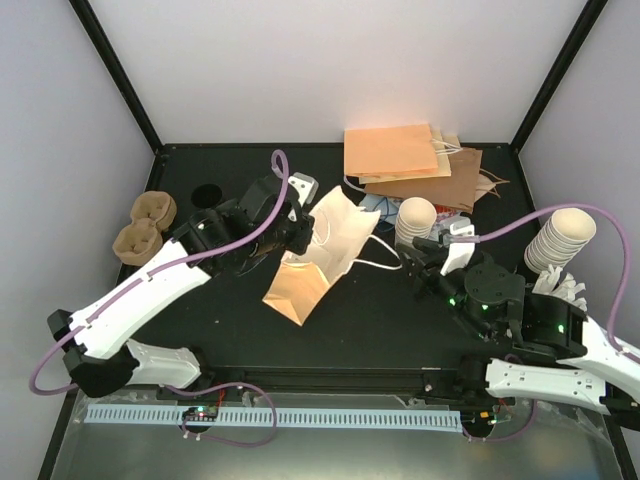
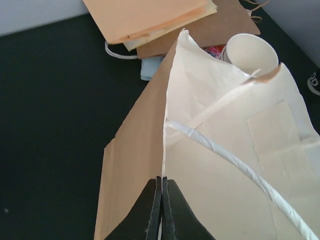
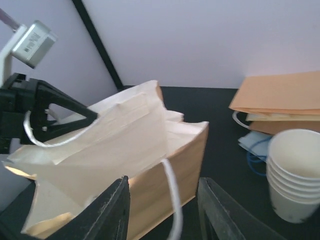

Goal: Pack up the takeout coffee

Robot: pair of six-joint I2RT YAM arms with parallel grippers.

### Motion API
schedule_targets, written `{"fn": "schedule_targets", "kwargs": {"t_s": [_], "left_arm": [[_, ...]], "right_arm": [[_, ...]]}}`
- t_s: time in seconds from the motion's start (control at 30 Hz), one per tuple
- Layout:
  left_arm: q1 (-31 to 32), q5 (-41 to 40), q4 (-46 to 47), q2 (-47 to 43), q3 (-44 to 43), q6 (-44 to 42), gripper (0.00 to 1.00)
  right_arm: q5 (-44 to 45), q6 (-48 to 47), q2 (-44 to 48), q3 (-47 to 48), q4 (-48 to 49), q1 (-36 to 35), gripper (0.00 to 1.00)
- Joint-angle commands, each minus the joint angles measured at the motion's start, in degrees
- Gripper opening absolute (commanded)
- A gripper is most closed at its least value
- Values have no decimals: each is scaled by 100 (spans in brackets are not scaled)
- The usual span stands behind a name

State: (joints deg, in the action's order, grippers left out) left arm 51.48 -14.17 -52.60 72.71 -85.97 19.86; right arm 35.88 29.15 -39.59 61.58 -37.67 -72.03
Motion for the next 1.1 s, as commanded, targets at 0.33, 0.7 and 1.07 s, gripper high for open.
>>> {"fn": "schedule_targets", "kwargs": {"t_s": [0.33,0.7,1.07], "left_arm": [[-744,1547,1639,-457,1233,1696,19],[-789,1886,1013,-1115,1514,1603,98],[-798,2343,393,-1521,1554,1346,99]], "right_arm": [[803,695,662,-549,-803,-29,42],[719,585,609,-554,-862,-28,44],[-233,-243,-402,-22,-301,-28,54]]}}
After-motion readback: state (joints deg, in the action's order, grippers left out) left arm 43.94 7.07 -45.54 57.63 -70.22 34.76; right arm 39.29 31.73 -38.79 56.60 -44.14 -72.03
